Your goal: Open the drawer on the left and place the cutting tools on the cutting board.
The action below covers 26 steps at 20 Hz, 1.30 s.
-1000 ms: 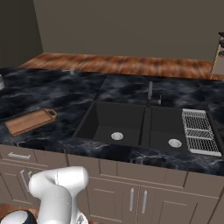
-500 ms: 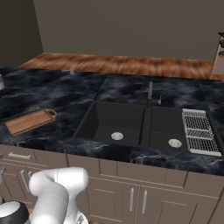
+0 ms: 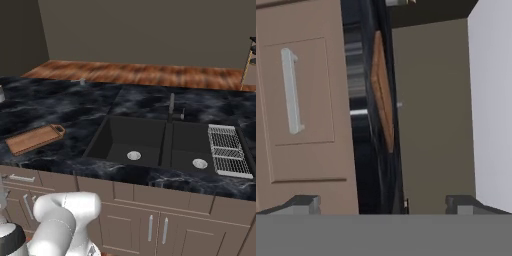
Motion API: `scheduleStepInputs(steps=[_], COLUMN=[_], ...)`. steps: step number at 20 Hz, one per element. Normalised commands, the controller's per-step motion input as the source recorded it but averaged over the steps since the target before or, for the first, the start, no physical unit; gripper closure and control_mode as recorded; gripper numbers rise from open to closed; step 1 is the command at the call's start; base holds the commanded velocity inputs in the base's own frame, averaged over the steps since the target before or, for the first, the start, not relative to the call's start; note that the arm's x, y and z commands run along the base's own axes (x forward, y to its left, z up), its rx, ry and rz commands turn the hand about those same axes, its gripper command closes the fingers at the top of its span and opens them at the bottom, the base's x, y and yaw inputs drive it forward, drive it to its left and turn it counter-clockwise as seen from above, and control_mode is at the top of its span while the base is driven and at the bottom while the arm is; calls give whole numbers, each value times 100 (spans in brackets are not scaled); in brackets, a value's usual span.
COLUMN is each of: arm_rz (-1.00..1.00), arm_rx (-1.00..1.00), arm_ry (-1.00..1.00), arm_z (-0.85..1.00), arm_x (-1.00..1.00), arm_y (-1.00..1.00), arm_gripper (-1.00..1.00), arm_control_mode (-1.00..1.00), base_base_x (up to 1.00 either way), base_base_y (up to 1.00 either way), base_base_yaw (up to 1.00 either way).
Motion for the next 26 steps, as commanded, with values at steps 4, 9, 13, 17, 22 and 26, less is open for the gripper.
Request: scheduleStepInputs(steps=[4, 9, 13, 17, 22, 26], arm_rz=[0, 0, 0, 0, 0, 0], arm_rx=[-3, 0, 0, -1, 0, 0], arm_ry=[0, -1, -5, -4, -4, -4], arm_z=[-27, -10, -13, -19, -22, -14], arm_x=[9, 10, 11, 11, 18, 34], arm_y=[14, 18, 19, 14, 7, 4], arm_gripper=[-100, -100, -100, -100, -100, -100], arm_control_mode=[-100, -100, -100, -100, -100, -100], base_base_x=[0, 0, 0, 0, 0, 0], base_base_y=[0, 0, 0, 0, 0, 0], base_base_yaw=[0, 0, 0, 0, 0, 0])
